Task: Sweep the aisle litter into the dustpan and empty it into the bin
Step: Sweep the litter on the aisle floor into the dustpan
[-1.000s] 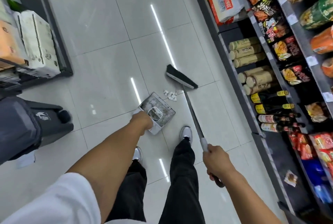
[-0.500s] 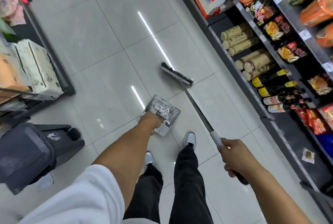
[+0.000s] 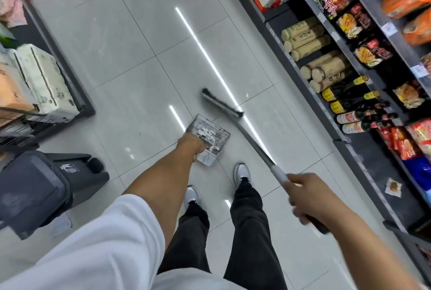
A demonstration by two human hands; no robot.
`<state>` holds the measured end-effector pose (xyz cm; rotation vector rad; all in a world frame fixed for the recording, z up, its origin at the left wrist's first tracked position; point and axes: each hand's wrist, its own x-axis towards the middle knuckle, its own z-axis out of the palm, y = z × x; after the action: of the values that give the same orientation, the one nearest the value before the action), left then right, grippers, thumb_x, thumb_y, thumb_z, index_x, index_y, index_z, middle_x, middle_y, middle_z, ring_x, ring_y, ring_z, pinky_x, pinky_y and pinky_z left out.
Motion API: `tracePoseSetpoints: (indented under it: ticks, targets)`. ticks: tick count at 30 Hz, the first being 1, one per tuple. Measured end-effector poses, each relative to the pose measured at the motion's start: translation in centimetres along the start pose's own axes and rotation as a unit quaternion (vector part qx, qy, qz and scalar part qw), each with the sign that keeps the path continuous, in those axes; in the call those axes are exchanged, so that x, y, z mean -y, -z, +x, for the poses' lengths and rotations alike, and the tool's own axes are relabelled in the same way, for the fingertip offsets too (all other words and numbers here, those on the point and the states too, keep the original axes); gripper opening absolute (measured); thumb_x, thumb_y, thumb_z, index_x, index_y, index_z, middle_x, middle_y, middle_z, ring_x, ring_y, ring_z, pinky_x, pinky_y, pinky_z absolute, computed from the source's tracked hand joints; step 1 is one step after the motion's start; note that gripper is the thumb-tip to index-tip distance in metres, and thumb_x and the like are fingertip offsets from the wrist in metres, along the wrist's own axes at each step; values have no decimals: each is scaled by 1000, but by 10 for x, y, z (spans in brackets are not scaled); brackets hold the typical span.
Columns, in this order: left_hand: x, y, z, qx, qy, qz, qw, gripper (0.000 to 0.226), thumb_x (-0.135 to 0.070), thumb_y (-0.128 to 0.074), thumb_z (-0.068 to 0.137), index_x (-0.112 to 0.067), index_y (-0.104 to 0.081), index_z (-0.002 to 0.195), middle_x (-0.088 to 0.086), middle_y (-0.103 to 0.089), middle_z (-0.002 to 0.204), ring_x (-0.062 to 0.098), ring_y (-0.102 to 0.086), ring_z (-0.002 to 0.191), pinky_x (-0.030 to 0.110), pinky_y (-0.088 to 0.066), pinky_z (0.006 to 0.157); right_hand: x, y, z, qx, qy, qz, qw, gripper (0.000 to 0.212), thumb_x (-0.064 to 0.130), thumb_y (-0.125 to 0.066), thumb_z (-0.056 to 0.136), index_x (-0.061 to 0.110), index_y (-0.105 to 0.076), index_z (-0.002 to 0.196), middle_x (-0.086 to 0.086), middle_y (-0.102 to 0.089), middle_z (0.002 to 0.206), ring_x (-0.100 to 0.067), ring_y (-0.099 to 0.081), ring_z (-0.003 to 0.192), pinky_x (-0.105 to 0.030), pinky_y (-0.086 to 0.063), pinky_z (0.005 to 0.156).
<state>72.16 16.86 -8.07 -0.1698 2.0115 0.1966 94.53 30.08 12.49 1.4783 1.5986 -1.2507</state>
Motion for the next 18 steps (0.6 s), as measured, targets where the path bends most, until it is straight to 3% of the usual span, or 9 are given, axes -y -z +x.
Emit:
tracePoseSetpoints:
  ticks: [3,5,6,8,10,12,14,16,18]
  targets:
    - [2,-2,3,3,10,4,1000,47,-12,-64,85,-9,-56,131,6,-43,66,13,-30,22,8,-29,30,9,-41,37,-32,26,-76,996,19,22,-41,97,8,-52,88,-15,-60,87,-30,-62,61,-28,-49,49]
    - [2,-5,3,-5,-1,21,1000,42,-9,-59,86,-6,-58,128,7,-44,67,16,-39,37,10,-30,26,5,-68,45,-19,23,-113,993,20,9,-39,94,7,-53,107,-18,-58,117,-37,-66,96,-32,-52,67]
    - [2,-7,3,-15,0,30,999,41,-6,-57,85,-5,-59,126,8,-45,68,16,-39,39,10,-30,27,0,-76,43,-1,19,-126,992,18,8,-40,94,8,-54,105,-18,-57,123,-36,-62,105,-34,-51,79]
    - [-1,-10,1,-24,13,40,999,40,-4,-56,83,-4,-60,123,8,-45,67,16,-36,37,10,-32,31,-8,-79,25,47,7,-138,989,14,10,-44,96,14,-52,85,-16,-62,107,-32,-62,92,-31,-51,76]
    - [-3,-11,-13,-22,25,28,999,36,-9,-62,82,-7,-62,118,7,-52,71,18,-44,39,14,-38,34,-12,-58,5,109,-24,-123,986,17,10,-46,98,11,-55,83,-10,-54,73,-23,-52,58,-27,-43,53]
    - [0,-11,-27,-4,37,16,999,33,-18,-68,80,-8,-64,111,9,-68,96,22,-69,67,21,-50,52,-10,-19,-11,136,-9,-71,988,23,15,-41,98,3,-53,82,-10,-48,56,-23,-46,41,-26,-36,42]
    - [11,-13,-37,0,44,9,999,36,-27,-65,83,-8,-61,115,11,-69,114,18,-71,90,23,-53,65,-4,22,-21,103,13,-37,994,26,20,-43,95,3,-51,78,-10,-49,56,-25,-45,44,-27,-36,44]
    - [24,-11,-48,-11,42,-34,998,43,-41,-63,84,-11,-60,116,10,-70,112,16,-69,73,17,-49,49,13,49,-28,91,47,-59,993,27,26,-46,96,9,-48,75,-9,-49,58,-25,-46,47,-29,-36,46]
    - [35,-1,-67,-4,47,-89,995,50,-54,-67,78,-13,-60,105,7,-68,95,15,-59,54,11,-34,36,37,60,-31,77,94,-125,985,28,24,-43,98,7,-50,77,-11,-49,58,-26,-47,41,-31,-37,46]
